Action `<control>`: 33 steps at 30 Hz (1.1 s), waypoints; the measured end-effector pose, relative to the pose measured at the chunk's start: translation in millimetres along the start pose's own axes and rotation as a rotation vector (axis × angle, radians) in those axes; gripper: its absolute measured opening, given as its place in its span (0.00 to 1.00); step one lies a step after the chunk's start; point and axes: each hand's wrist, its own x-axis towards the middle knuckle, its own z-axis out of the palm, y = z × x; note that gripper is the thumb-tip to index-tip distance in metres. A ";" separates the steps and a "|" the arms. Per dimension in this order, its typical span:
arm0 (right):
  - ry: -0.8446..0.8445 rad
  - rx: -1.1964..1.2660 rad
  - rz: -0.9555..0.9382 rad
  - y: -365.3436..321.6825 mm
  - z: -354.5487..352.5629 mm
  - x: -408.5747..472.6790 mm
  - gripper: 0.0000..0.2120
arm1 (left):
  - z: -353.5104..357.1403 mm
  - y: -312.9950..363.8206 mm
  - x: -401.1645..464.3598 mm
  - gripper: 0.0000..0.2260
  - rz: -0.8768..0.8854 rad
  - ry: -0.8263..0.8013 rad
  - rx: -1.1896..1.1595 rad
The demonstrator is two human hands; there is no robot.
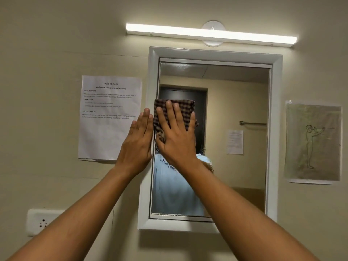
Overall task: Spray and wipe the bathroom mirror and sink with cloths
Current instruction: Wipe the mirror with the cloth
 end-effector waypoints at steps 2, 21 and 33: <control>-0.016 0.002 -0.038 -1.2 4.1 -23.1 0.35 | 1.2 0.3 -5.8 0.28 -0.007 -0.006 0.001; -0.011 -0.018 0.247 169.9 -38.1 -71.1 0.32 | 5.1 7.6 -16.9 0.38 -0.077 -0.047 0.061; -0.019 0.033 0.415 123.2 -16.2 -160.3 0.32 | 5.7 16.6 -36.9 0.32 -0.091 -0.101 0.071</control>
